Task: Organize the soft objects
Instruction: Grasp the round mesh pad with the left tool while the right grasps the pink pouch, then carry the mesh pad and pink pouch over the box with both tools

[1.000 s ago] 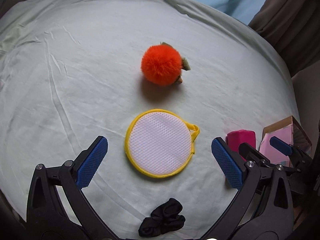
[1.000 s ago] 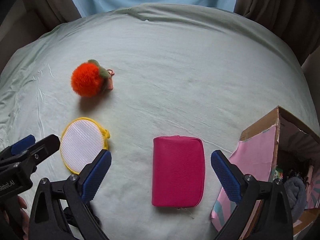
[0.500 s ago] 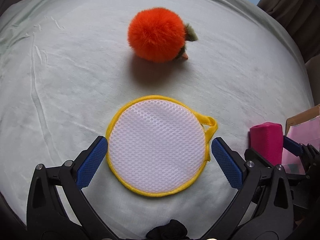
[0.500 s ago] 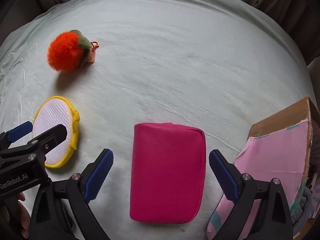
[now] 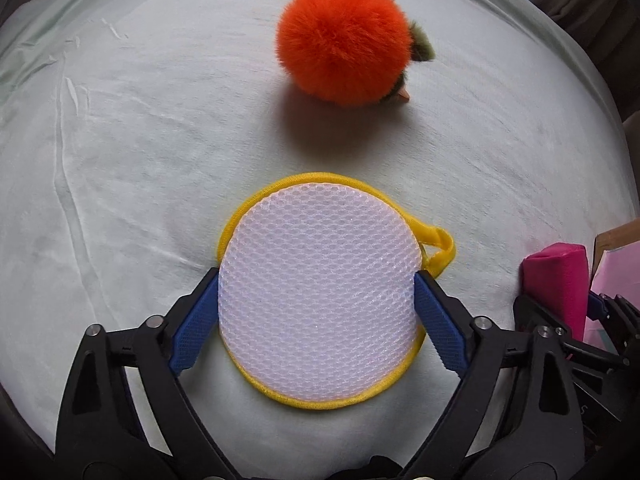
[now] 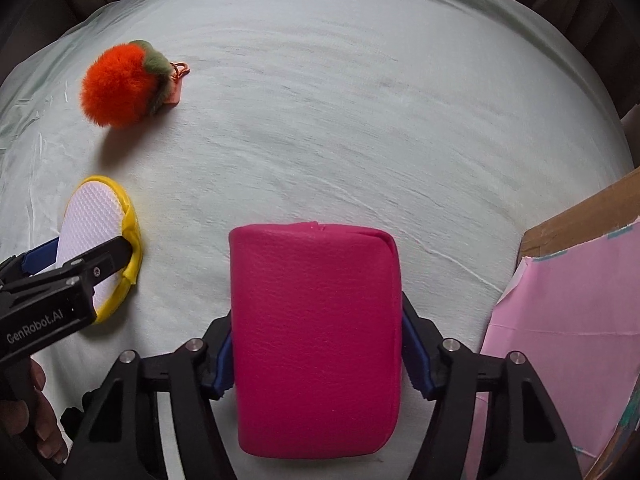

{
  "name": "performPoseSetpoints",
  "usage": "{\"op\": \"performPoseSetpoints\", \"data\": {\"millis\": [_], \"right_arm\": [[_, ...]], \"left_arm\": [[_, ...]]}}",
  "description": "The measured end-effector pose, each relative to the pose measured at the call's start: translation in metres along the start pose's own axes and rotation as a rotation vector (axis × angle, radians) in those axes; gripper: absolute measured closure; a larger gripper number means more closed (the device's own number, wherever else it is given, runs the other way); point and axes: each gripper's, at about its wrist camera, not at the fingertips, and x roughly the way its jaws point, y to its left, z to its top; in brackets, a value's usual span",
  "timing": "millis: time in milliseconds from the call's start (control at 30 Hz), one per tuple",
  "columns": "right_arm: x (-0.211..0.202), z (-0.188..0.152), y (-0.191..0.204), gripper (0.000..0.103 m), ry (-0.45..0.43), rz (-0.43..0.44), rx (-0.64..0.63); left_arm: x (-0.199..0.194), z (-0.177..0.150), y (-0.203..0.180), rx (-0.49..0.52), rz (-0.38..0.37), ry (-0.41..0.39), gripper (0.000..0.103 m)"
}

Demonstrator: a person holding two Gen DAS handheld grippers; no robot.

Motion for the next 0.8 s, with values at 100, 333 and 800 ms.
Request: {"op": "performPoseSetpoints", "data": {"millis": [100,333,800], "right_arm": [[-0.002,0.0,-0.001,0.049,-0.002,0.012,0.021],[-0.021,-0.002,0.005,0.06,-0.024,0.033,0.054],[-0.145,-0.01,0.031,0.062,-0.184,0.061,0.19]], "left_arm": [[-0.005,0.0,0.008,-0.019,0.004,0.001,0.036],[-0.026,0.001,0.024,-0.017,-0.002,0.001,0.063],[-0.164,-0.002,0.026,0.069,-0.069,-0.114,0.064]]}}
